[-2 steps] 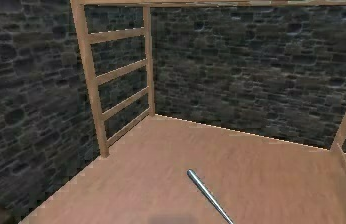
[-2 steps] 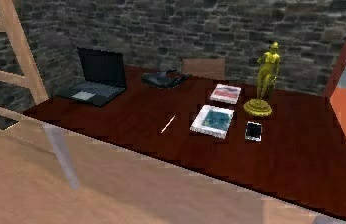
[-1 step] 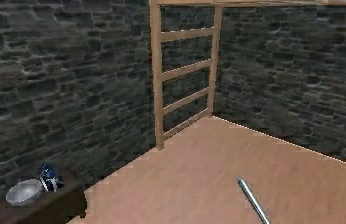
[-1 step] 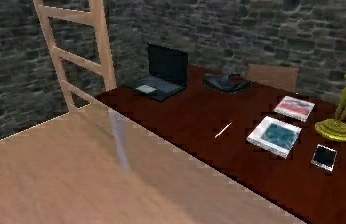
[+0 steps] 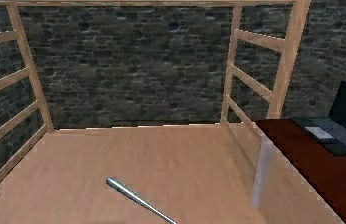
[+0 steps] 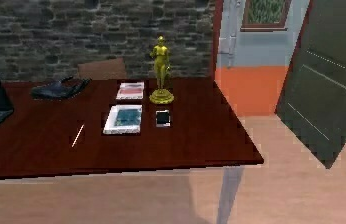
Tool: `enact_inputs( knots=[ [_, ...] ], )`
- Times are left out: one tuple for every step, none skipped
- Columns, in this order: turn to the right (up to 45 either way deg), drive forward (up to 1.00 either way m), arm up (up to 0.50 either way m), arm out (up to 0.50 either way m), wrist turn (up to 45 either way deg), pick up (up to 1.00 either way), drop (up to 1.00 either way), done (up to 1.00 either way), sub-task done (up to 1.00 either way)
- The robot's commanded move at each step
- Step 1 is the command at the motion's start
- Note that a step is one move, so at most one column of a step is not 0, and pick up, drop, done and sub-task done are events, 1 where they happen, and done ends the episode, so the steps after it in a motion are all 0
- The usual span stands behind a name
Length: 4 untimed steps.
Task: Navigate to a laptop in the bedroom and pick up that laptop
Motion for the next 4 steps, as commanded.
enact_inputs(
  knots=[
    [21.0, 0.00, 0.00, 0.00, 0.0, 0.00, 0.00, 0.00, 0.00],
    [0.0, 0.80, 0.00, 0.00, 0.0, 0.00, 0.00, 0.00, 0.00],
    [-42.0, 0.00, 0.00, 0.00, 0.0, 0.00, 0.00, 0.00, 0.00],
    [0.0, 0.00, 0.50, 0.00, 0.0, 0.00, 0.00, 0.00, 0.00]
  ],
)
